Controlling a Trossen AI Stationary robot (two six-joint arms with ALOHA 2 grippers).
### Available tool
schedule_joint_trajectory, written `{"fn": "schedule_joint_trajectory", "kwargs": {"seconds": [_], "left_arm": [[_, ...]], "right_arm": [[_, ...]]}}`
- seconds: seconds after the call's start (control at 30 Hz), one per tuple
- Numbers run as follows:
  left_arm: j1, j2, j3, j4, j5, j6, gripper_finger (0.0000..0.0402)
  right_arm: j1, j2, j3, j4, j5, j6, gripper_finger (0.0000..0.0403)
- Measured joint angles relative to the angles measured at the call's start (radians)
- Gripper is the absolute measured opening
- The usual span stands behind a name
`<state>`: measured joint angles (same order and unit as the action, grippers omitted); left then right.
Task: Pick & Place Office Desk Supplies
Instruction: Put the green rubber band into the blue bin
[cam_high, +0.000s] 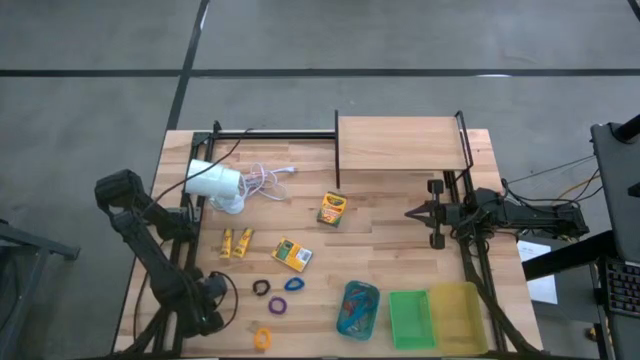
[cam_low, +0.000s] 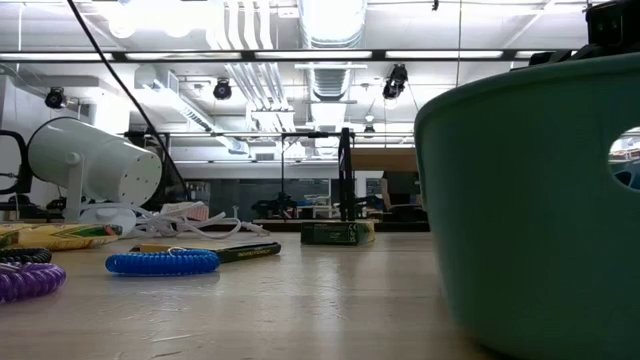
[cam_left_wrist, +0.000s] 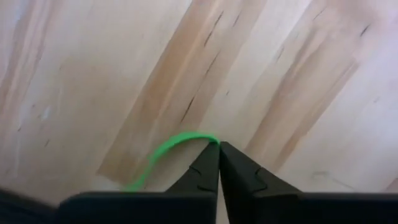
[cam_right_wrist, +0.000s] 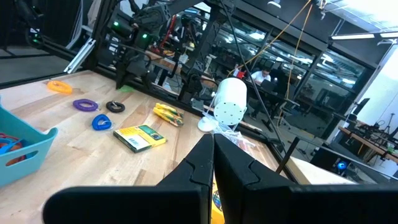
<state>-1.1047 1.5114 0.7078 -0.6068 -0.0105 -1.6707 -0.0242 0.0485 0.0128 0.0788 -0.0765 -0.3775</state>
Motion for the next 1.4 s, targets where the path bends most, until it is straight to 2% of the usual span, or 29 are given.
{"fn": "schedule_joint_trajectory", "kwargs": {"seconds": [0.1,0.57,0.7,0.87,1.03,1.17,1.3,1.4], "left_arm": [[0.01,0.003,0.002,0.067,-0.016,-0.004,0.0005],[0.069,-0.004,0.002,0.116,0.0,0.022,0.0003],[0.099,-0.005,0.043,0.107,0.002,0.067,0.0003],[0.142,-0.005,0.148,-0.027,-0.024,0.13,0.0003],[0.18,-0.006,0.269,-0.151,-0.153,0.233,0.0003],[0.206,-0.007,0.354,-0.197,-0.32,0.353,0.0003],[0.225,-0.007,0.414,-0.183,-0.512,0.507,0.0003],[0.238,-0.007,0.434,-0.107,-0.641,0.647,0.0003]], "right_arm": [[0.0,0.0,0.0,0.0,0.0,0.0,0.0008],[0.0,-0.001,0.0,0.001,0.0,0.0,0.0008],[0.0,-0.001,0.0,0.0,0.0,0.0,0.0008],[0.0,-0.001,0.0,0.0,0.0,0.0,0.0008],[0.0,-0.001,0.0,0.0,0.0,0.0,0.0008],[0.0,-0.001,0.0,0.0,0.0,0.0,0.0008],[0.0,-0.001,0.0,0.0,0.0,0.0,0.0008],[0.0,-0.001,0.0,0.0,0.0,0.0,0.0008]]}}
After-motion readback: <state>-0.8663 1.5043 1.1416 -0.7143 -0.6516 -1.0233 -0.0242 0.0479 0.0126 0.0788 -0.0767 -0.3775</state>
